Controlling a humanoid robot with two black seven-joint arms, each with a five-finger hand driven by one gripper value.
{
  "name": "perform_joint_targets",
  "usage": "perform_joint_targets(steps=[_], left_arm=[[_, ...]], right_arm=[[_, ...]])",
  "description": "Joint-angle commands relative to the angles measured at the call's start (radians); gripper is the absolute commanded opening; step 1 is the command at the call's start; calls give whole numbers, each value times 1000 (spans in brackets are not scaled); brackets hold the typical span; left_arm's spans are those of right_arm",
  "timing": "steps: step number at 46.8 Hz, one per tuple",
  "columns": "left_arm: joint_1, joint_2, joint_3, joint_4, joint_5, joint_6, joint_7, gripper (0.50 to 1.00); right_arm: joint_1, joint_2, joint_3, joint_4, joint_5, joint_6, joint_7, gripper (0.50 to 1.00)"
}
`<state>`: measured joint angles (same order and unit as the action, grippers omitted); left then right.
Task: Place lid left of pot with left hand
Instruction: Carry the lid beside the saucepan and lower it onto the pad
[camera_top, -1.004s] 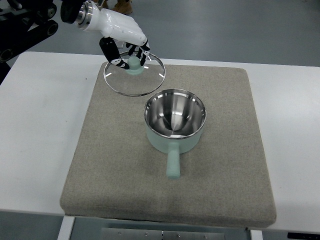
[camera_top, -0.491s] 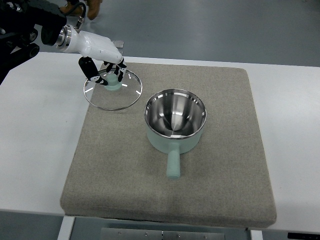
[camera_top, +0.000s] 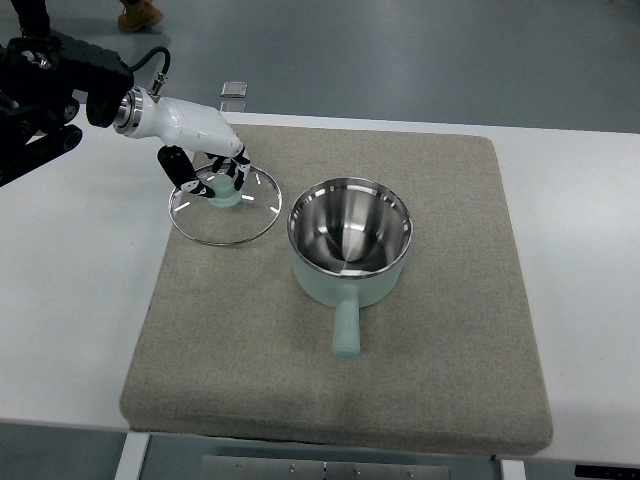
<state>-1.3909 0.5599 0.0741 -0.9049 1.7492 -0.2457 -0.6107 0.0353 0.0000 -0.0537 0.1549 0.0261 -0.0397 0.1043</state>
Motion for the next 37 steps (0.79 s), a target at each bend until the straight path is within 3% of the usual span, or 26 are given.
perform_joint_targets(steps=[1,37], left_arm=[[1,-3,-1,0,-4,3,0,500],[72,-34,-2,63,-2,112,0,500]], right_arm=[[0,0,0,0,0,0,0,924],[0,0,0,0,0,0,0,924]])
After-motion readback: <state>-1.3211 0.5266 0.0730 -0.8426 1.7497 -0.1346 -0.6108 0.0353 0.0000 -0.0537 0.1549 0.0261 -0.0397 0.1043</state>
